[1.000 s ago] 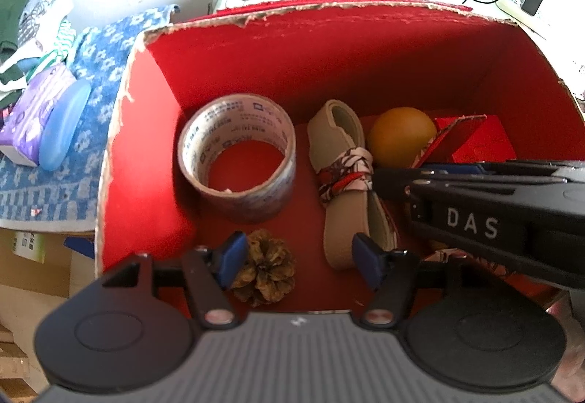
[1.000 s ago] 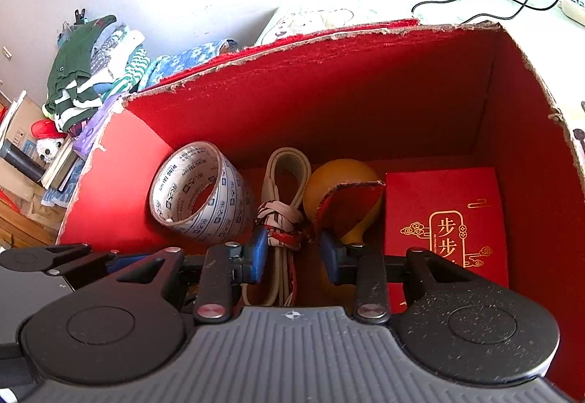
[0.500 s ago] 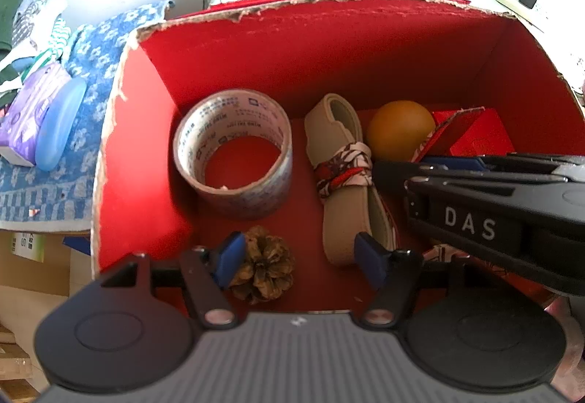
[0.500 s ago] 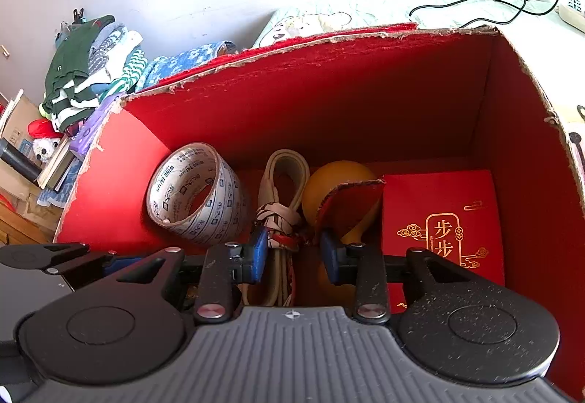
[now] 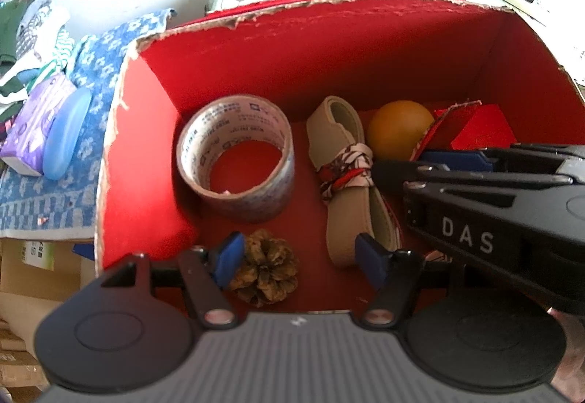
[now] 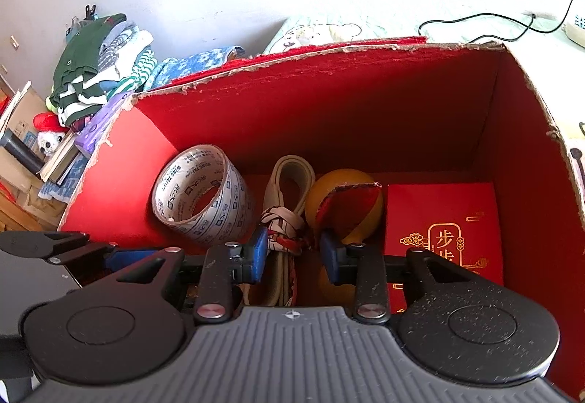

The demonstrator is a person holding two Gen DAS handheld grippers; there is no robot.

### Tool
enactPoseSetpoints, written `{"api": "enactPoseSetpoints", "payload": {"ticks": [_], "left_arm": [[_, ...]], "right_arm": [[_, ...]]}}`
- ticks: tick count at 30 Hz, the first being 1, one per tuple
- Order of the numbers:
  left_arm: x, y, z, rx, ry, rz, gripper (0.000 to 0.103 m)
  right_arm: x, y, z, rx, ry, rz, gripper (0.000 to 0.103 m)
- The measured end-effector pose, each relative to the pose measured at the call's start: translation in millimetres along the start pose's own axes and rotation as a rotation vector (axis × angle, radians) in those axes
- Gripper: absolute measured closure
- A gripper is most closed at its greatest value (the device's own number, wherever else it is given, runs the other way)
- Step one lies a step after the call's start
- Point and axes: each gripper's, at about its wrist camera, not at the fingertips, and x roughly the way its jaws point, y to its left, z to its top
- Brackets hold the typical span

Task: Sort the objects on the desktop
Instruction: 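Withdraw the right gripper up and back out of the red box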

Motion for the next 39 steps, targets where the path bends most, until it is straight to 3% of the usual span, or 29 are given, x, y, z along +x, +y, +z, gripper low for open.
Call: {"api": "enactPoseSetpoints", "payload": {"ticks": [4,9,14,25,31,34,39], "left_arm": [[-1,-2,0,-0.003,-0.019,0.012,0.03],[-15,-11,1,-0.007,-0.055,0.08,0.027],[-48,-14,6,-0.064,-0.128,0.131,0.014],[-104,-44,-16,-0.149,-0.185,0.203,0.012],[-115,-66,-40,-0.191,-0.157,0.219,0.01],[-112,-77,-54,-0.216,-0.118,0.225,0.01],[-96,-90,-78,-0.241,-0.043,0.234,0.008]], "right_arm": [[1,-3,2,0.036,0.011,0.016,0.067],[-23,2,0,0.005,-0.074,-0.019,0.067],[-64,-1,5,0.023,-0.15,0.0,0.066],[-122,-1,-11,-0.06,-0.242,0.052,0.063],[-142,-3,-31,-0.112,-0.264,0.057,0.054],[-147,-6,-46,-0.121,-0.265,0.061,0.044],[-140,-14,-66,-0.125,-0.187,0.064,0.041]]}}
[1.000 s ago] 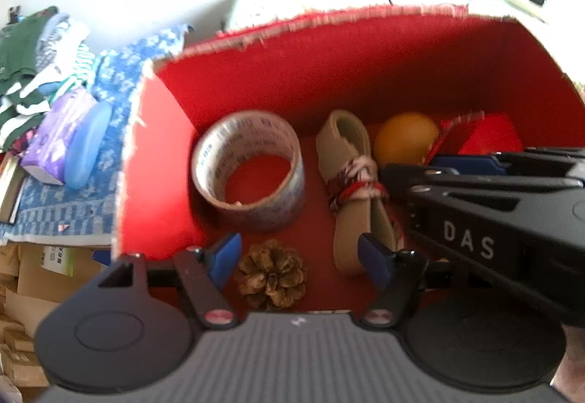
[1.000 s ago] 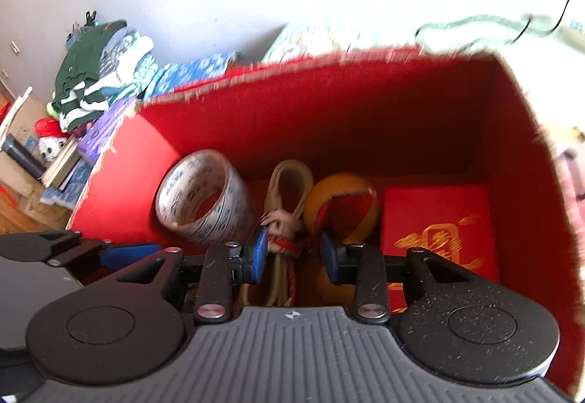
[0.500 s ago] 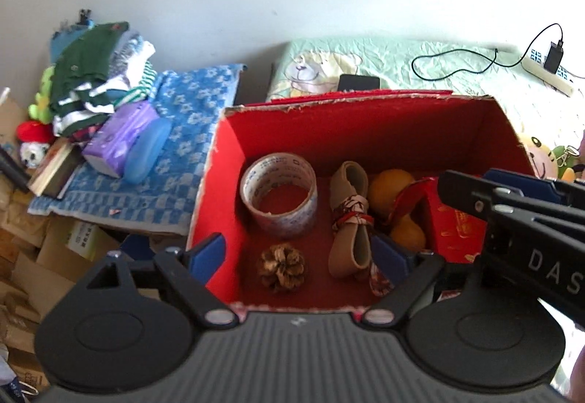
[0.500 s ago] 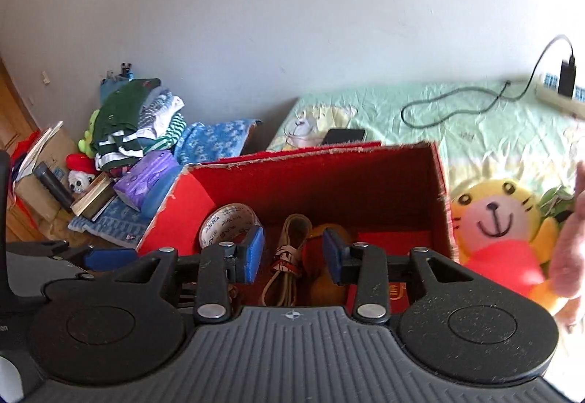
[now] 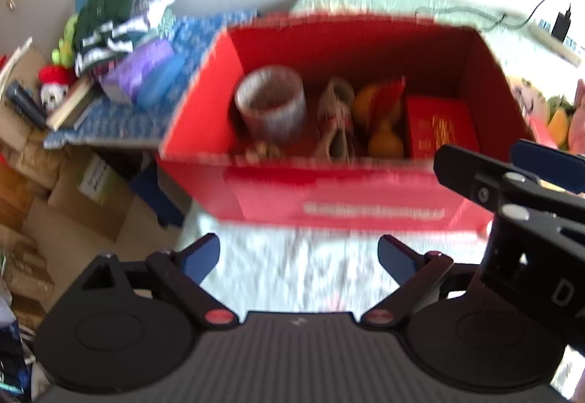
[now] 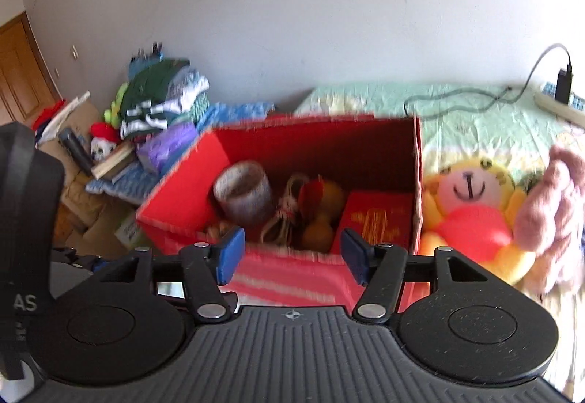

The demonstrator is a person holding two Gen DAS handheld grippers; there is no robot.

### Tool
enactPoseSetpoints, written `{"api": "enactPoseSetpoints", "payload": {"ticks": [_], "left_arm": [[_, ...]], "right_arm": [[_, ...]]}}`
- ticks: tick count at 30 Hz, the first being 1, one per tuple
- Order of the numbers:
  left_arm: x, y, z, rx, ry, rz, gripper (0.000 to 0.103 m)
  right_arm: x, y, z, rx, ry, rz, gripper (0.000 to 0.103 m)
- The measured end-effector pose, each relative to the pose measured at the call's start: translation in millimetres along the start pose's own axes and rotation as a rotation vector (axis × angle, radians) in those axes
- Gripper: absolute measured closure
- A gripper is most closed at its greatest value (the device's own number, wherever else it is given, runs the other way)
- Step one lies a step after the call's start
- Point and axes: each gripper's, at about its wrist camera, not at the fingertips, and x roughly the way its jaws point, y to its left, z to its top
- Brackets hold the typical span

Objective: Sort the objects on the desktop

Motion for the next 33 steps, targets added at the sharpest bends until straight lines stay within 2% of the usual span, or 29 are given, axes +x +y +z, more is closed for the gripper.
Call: {"api": "enactPoseSetpoints", "payload": {"ticks": [3,7,12,16,20,33], "left_arm": [[11,-3,-12,-0.006,0.053,-0.02,0.008],[27,-5,-20,0.017,0.083,-0.008,0.008],[51,8,-21,0.011,0.149,-0.051,0.005],[63,13,-20,0.046,0.165,-0.041,0.003],[74,22,-20,0.063,0.191,-0.07,0.003],[95,35,-14,0.135,0.205,-0.126,0.003]], "right_arm": [[9,-4,-10,0.021,0.066,-0.022,0.04],[23,-7,-20,0.029,0.139,-0.082,0.038],[37,-10,-32,0.076,0.232,-0.149,0.037],[47,-1,-33,0.073,0.263,-0.177,0.037],[55,5,-34,0.082,0.283,-0.201,0.037],[74,13,-41,0.157,0.329,-0.306,0.036]]}}
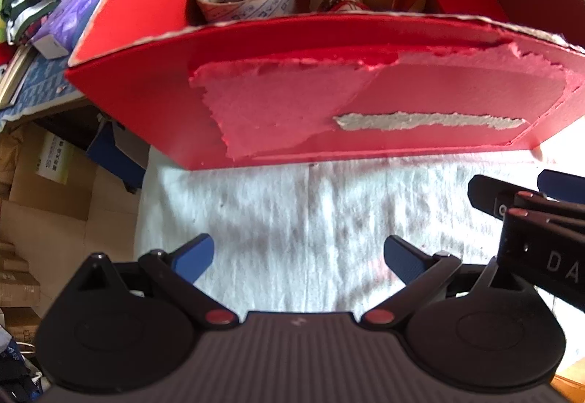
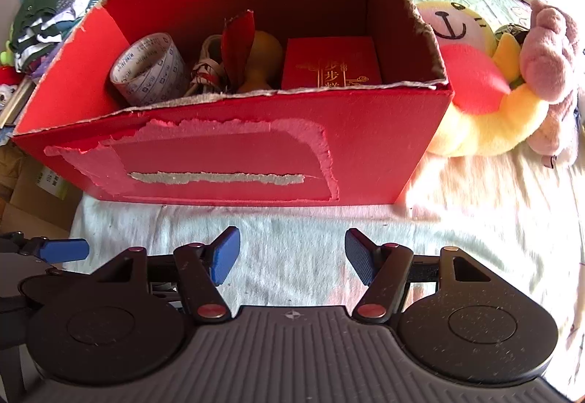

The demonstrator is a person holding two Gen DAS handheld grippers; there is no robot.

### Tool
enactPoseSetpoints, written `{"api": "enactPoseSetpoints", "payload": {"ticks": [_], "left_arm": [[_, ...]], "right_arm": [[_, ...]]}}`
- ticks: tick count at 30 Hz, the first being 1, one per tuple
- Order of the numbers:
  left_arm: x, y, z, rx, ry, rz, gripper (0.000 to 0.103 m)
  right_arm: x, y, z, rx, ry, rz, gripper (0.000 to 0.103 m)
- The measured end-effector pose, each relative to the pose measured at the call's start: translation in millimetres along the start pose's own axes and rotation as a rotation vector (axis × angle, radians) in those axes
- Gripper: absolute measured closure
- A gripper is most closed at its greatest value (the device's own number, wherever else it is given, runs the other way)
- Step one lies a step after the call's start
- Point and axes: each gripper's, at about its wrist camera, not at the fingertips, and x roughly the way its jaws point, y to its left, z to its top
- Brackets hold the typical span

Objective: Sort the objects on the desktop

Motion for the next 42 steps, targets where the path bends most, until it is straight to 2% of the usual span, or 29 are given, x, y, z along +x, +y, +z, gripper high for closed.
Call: {"api": "enactPoseSetpoints", "payload": {"ticks": [10,21,32,42], "left_arm": [[2,14,5,0.004,-0.022,0.01,0.003],[2,35,6,-0.008,-0.034,0.024,0.003],[-40,41,9,0.017,-0.119,0.042,0.003],[-89,22,15,0.061,-0.171,0.011,0.003]], "right_arm": [[2,8,2,0.021,0.004,-0.062,0.031],[-1,20,9,0.005,0.016,-0.067,0.03],[-28,24,20,-0.014,0.012,-0.04,0.027],[-61,21,34,-0.007,-0.031,-0.019,0.024]]}}
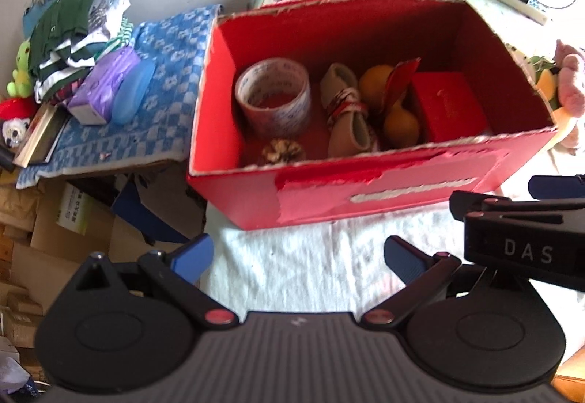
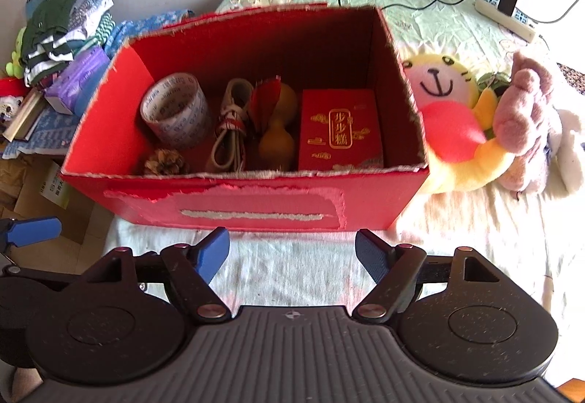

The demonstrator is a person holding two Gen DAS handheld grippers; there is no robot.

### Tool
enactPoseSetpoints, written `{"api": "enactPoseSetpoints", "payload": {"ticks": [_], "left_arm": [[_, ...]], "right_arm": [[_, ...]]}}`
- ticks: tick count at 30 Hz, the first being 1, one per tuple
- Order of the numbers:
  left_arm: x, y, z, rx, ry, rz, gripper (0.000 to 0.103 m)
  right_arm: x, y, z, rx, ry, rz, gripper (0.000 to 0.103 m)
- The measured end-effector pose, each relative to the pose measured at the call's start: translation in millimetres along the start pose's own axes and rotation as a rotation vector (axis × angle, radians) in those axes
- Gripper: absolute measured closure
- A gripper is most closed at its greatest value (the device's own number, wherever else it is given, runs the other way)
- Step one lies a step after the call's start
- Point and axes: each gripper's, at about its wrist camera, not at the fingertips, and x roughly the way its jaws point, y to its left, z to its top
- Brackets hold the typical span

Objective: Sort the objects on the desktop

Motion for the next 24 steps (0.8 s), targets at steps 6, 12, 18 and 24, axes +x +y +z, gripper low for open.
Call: {"api": "enactPoseSetpoints", "payload": {"ticks": [6,12,18,24], "left_arm": [[-20,-7,14,0.009,-0.04,-0.017,0.003],[-35,-9,37,0.016,-0.092,-0.012,0.003],[-35,-8,65,-0.002,-0.126,0.004,0.003],[-17,-7,79,-0.027,-0.138,0.029,0.003]], "right_arm": [[-16,-9,16,0.025,-0.013,0.03,0.024],[-34,-8,39,0.005,-0.069,0.029,0.024],[-33,-5,62,0.001,-0.121,0.003,0.023],[-16,-6,73,0.016,-0.11,-0.02,0.022]]}}
